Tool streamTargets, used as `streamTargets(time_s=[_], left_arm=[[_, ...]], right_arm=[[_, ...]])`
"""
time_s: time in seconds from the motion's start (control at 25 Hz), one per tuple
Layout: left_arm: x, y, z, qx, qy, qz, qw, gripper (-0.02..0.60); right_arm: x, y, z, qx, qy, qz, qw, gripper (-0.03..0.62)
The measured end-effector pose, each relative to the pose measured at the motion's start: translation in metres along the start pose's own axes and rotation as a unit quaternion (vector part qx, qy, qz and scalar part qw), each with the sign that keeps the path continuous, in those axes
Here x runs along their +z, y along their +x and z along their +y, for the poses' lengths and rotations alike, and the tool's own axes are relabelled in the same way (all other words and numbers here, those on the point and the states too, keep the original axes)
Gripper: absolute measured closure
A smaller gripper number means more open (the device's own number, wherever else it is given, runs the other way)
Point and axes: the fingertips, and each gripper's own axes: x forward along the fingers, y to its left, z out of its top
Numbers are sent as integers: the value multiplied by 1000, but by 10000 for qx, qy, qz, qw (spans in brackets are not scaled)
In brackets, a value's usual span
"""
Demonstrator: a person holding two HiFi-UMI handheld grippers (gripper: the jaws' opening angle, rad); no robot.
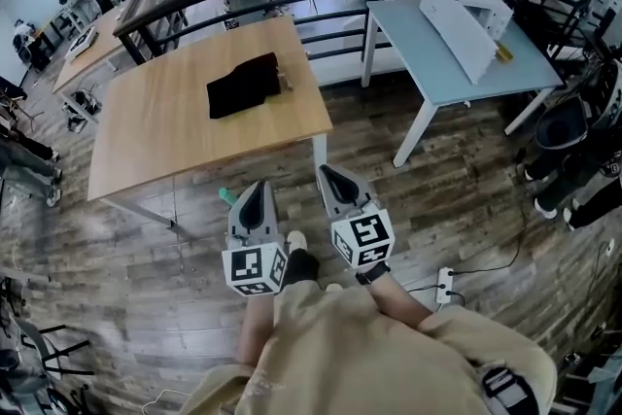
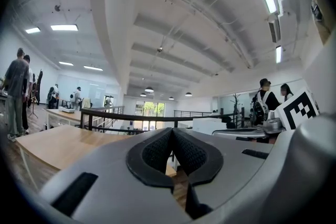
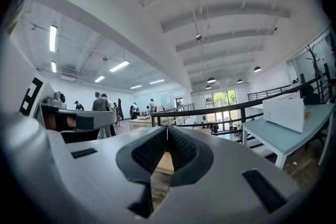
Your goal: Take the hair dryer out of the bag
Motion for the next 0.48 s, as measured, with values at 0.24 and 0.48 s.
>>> streamTargets(time_s=[0.24,0.48], left_arm=[[-25,51,31,-177,-225,131,9995,569],[-27,140,105,-217,-326,134,9991,569]], right_arm=[[-34,54,-11,-65,20,378,9993,580],[-30,163,-37,-173,-86,441,9988,580]])
